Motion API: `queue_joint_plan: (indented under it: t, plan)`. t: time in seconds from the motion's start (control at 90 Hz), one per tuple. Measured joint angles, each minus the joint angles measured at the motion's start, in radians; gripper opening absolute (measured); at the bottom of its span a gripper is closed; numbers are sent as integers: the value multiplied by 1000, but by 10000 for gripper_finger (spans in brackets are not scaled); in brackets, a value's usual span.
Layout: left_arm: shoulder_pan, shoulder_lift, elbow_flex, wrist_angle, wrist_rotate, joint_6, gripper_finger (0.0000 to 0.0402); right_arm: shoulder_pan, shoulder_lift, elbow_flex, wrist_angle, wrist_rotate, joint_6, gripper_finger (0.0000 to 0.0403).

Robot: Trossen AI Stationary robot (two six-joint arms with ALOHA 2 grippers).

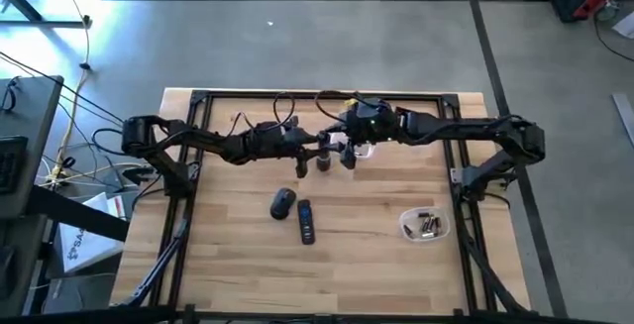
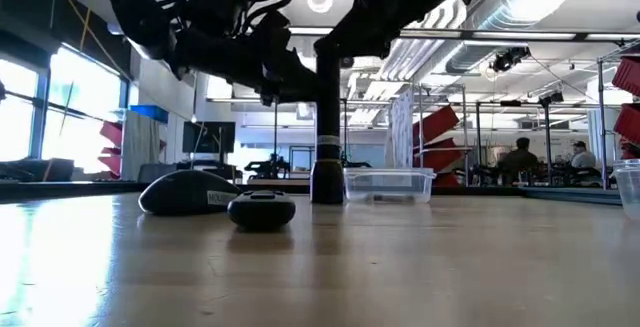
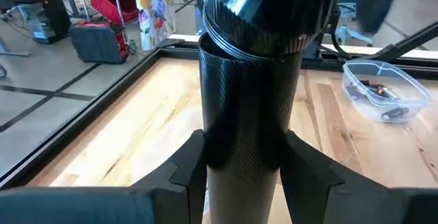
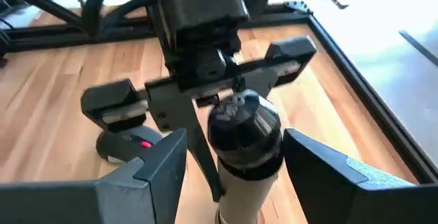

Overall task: Insert battery
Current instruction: Close the flashlight battery compartment

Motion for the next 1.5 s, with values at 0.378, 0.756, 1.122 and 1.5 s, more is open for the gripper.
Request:
queue_joint_plan:
  t: [0.378, 0.756, 1.122, 1.5]
  plan:
    - [-1, 2, -1, 0, 3, 1, 116, 4, -1, 79, -92, 13, -187, 209]
    - [-1, 2, -2, 3, 7, 3, 116, 0, 71, 121, -74, -33, -312, 209]
    - [-1, 3, -2, 2, 7, 3, 116, 0, 86, 120, -23, -35, -272, 209]
    - [-1, 3, -2, 2, 7, 3, 116, -13, 92, 120, -54, -25, -245, 147]
